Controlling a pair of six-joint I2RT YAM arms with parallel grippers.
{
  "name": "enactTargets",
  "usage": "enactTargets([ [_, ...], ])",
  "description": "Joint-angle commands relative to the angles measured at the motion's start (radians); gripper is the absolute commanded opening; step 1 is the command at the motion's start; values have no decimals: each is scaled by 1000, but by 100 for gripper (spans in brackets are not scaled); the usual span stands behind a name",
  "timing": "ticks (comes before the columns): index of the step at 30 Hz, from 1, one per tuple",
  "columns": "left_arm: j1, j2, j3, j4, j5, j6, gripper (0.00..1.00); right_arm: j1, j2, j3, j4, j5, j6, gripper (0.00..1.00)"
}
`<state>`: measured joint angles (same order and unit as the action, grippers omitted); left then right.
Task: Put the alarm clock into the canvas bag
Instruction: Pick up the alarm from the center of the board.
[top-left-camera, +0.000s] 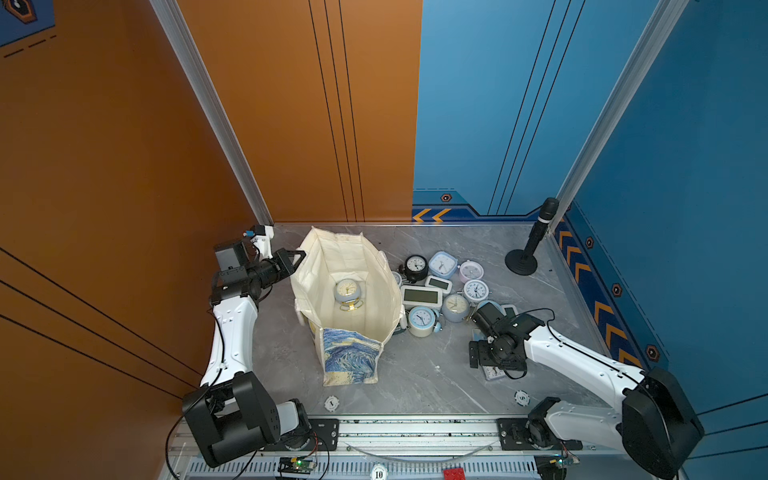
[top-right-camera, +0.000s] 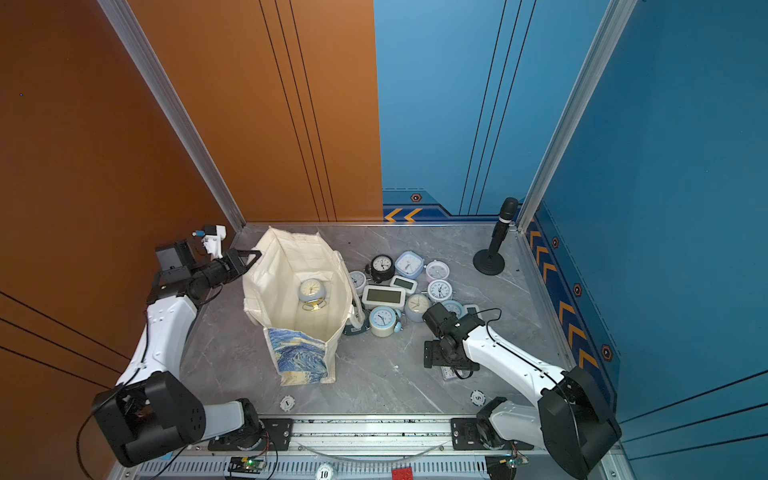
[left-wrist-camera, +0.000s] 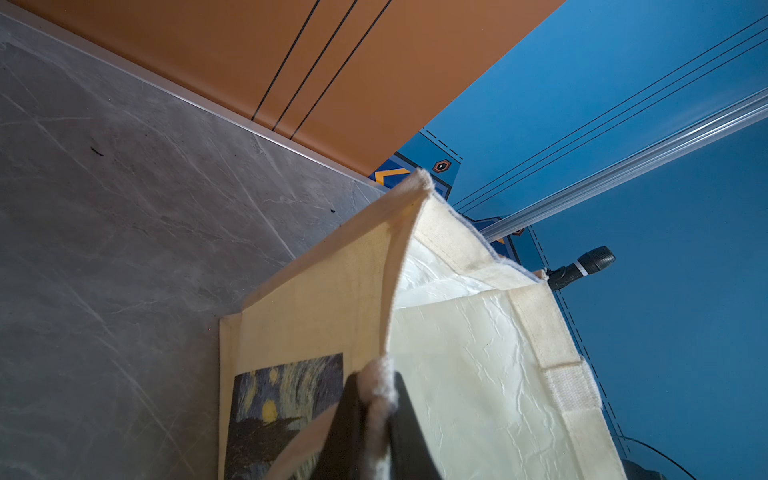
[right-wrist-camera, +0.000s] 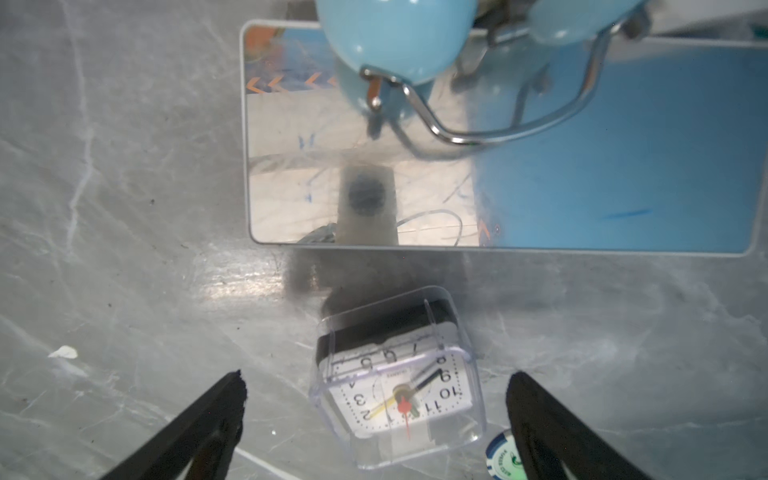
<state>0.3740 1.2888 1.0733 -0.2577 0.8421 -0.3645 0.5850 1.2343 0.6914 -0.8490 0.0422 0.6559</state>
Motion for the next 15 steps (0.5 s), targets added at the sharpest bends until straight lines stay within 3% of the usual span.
enactTargets([
  [1, 3, -11, -10, 5, 19, -4, 0, 4, 22, -24, 45, -27, 30, 99],
  [15, 3, -7, -10, 5, 18, -5, 0, 77, 49, 0, 52, -65, 77, 80],
])
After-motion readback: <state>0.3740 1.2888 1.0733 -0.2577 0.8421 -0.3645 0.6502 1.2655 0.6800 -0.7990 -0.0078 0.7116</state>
